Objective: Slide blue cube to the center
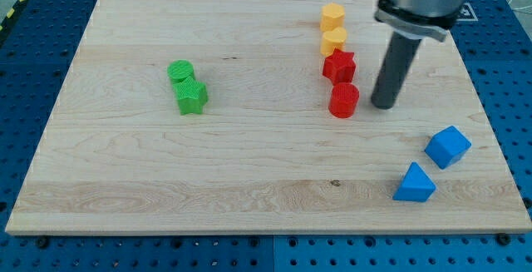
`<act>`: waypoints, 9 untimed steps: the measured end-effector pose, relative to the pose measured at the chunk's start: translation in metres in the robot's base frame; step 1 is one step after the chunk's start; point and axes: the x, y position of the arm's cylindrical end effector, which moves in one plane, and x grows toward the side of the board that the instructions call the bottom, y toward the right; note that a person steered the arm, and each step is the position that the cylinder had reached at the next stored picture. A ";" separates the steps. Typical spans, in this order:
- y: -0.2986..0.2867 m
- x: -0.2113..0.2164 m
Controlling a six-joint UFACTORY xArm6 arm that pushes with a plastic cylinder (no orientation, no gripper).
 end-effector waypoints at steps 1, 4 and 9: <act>0.053 0.002; 0.101 0.063; 0.021 0.098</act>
